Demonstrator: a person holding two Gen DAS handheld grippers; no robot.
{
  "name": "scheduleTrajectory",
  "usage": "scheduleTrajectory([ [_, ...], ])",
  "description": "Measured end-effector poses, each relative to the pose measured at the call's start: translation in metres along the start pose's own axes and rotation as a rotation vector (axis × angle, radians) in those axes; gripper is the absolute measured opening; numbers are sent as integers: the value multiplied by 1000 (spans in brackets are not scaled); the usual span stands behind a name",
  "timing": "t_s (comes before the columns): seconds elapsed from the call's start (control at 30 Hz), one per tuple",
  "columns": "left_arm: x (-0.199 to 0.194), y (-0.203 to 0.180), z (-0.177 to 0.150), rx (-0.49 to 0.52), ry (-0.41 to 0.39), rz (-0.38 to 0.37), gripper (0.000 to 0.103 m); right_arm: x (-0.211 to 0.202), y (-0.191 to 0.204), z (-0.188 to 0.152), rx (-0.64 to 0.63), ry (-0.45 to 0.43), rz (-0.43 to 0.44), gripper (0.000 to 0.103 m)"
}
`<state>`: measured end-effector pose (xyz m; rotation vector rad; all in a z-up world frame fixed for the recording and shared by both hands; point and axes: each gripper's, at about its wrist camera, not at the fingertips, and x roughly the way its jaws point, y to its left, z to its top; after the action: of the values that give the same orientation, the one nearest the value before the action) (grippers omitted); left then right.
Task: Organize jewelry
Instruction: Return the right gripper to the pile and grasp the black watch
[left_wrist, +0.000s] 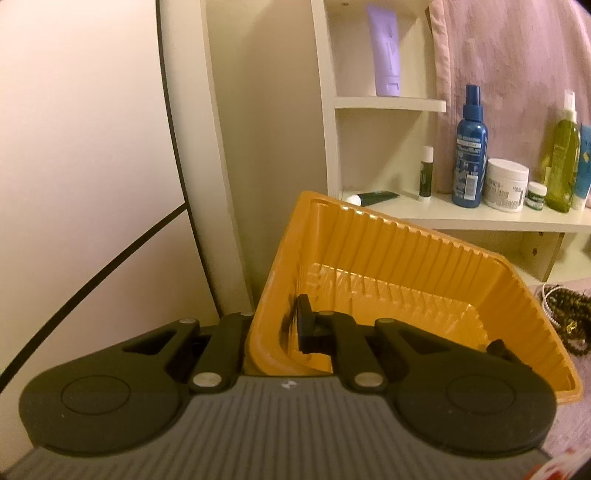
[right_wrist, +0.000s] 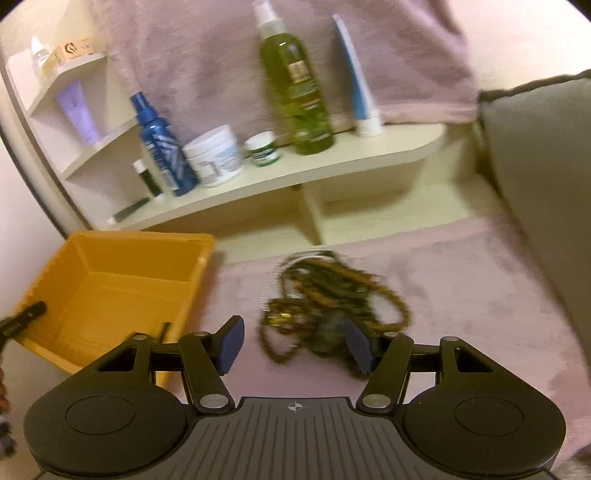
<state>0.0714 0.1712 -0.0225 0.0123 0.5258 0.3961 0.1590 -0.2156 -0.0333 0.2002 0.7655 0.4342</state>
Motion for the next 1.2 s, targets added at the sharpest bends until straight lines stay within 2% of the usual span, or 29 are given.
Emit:
scheduleTrajectory([
  [0.13, 1, -1, 2, 22, 32, 11, 10, -8, -4, -4, -55, 21, -42, 61],
  [0.3, 2, -3, 5, 38, 48, 17, 11, -9, -4, -4, -123, 60, -38, 61],
  [0.57, 2, -3, 8, 61, 69, 13, 11, -12, -13, -2, -127, 52, -45, 61],
  [0.73, 4, -2, 9, 63, 79, 12, 11, -8, -4, -3, -222, 67, -22, 60],
  [0.87, 3, -2, 9, 64, 81, 12, 11, 4, 4, -8, -302, 94, -13, 54],
  [1.07, 6, -1, 10, 56, 89, 9, 11, 25, 5, -8, -451, 116, -62, 53],
  [1.2, 7, -2, 9, 52, 88, 11, 11, 38, -5, -11, -510, 163, -60, 53],
])
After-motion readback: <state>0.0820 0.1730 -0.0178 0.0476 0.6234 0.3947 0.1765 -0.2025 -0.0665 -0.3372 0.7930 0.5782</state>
